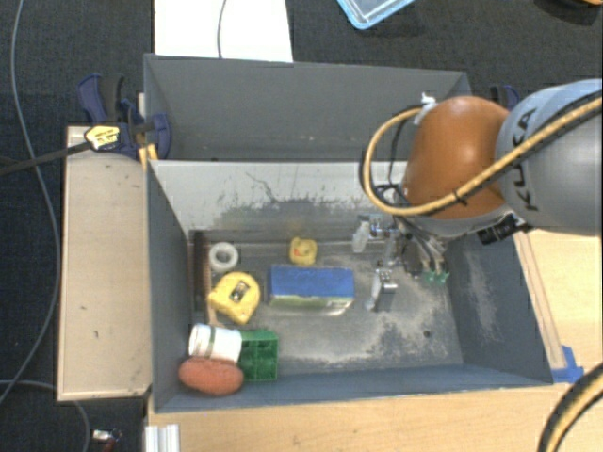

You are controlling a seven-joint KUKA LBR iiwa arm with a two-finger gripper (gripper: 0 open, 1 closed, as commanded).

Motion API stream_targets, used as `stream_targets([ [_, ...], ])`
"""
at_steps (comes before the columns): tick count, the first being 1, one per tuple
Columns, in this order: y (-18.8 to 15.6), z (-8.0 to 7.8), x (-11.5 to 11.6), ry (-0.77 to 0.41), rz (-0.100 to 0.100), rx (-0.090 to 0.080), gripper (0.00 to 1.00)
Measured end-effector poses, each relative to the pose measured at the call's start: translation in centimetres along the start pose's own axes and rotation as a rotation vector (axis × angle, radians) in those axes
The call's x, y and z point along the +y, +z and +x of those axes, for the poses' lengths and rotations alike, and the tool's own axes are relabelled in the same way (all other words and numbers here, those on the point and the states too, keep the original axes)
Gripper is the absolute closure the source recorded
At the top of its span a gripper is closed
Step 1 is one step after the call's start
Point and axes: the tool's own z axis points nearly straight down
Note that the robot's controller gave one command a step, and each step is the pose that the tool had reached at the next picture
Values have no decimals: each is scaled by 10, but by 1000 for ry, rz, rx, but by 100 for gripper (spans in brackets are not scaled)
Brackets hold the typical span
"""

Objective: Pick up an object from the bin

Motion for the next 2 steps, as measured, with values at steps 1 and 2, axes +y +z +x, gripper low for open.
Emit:
stream_targets([
  [1, -5, -2, 0, 1, 0, -8, 0],
  [2, 50, -21, 42, -131, 0, -10, 0],
])
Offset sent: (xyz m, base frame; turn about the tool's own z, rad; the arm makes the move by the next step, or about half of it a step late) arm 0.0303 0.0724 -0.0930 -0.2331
